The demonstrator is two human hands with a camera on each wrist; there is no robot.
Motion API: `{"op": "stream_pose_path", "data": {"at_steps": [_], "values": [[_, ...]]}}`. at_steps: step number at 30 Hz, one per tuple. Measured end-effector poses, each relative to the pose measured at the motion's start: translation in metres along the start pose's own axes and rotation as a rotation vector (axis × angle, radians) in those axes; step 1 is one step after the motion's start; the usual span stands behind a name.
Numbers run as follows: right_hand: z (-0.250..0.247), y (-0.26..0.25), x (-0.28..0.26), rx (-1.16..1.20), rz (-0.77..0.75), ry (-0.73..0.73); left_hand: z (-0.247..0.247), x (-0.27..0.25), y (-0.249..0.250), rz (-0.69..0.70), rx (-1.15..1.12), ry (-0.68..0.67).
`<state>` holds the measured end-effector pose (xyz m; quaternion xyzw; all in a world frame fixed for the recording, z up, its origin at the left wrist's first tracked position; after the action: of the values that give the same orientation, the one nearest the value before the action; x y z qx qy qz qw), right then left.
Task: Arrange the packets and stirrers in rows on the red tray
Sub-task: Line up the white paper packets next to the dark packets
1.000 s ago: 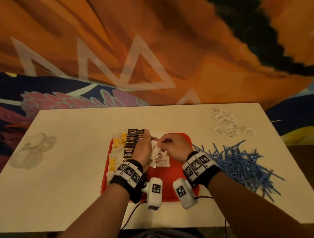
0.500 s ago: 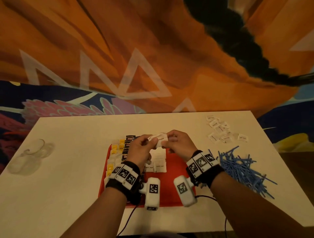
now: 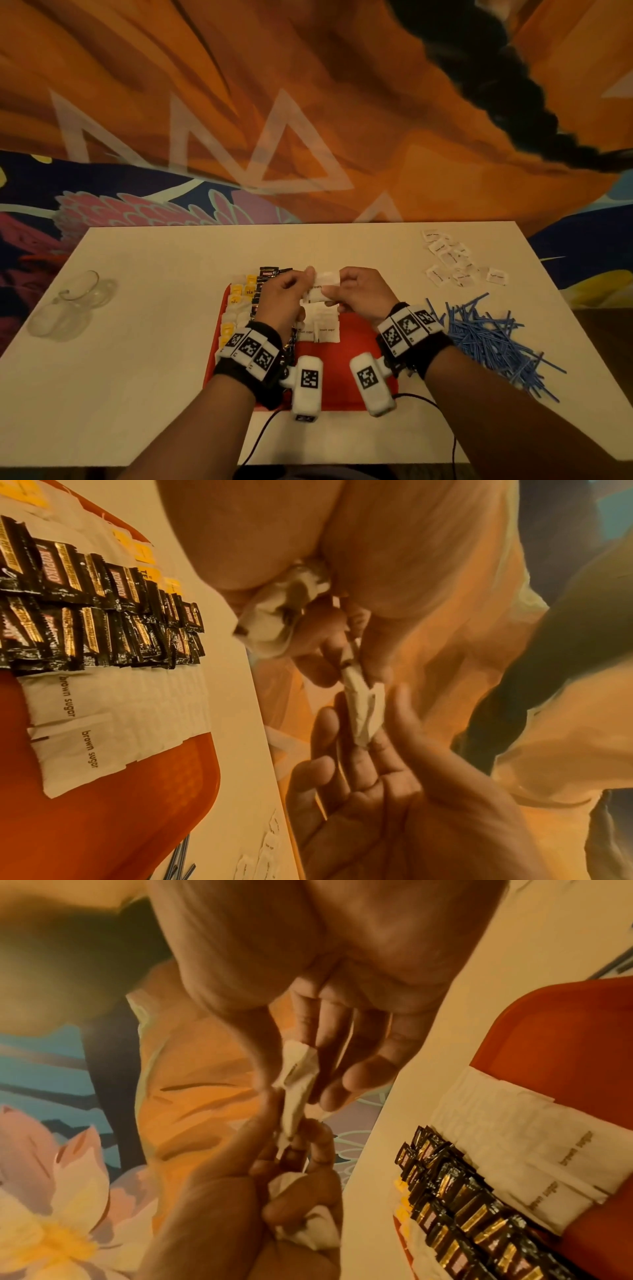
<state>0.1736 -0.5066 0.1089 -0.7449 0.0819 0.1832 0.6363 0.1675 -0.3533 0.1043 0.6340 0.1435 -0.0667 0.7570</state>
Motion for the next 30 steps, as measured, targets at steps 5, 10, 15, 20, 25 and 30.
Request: {"op": "stream_pose_path", "data": {"at_steps": [5,10,15,20,25,30], "values": [[0.002,-0.002,0.002,-0.024,-0.047,0.032,-0.005,0.0,0.003,0.039,0.089,0.09],[0.002,0.001,0.003,0.082,-0.039,0.052,-0.001,-0.006,0.01,0.143,0.119,0.003],[0.004,0.012,0.004,0.187,0.015,0.039,0.0,-0.011,0.011,0.216,0.172,-0.107],[0.01,0.021,0.004,0.268,0.029,0.001,-0.007,-0.003,0.0,0.156,0.246,-0.13],[0.013,0.042,0.003,0.231,0.126,-0.005,-0.016,-0.001,-0.009,0.12,0.352,-0.181],[0.017,0.066,0.013,0.123,0.176,0.082,-0.026,0.005,-0.024,0.077,0.423,-0.166]]}}
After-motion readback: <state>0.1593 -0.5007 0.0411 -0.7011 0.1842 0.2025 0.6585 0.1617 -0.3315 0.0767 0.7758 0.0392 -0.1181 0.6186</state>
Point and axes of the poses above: each hand's wrist, its own x-axis towards the middle knuckle, its own z-axis out of the palm, y = z × x, the point moved 9 cm from there along x, towards the middle knuckle, and after that the axes turned 7 degrees about -x, right-handed, at the moved point
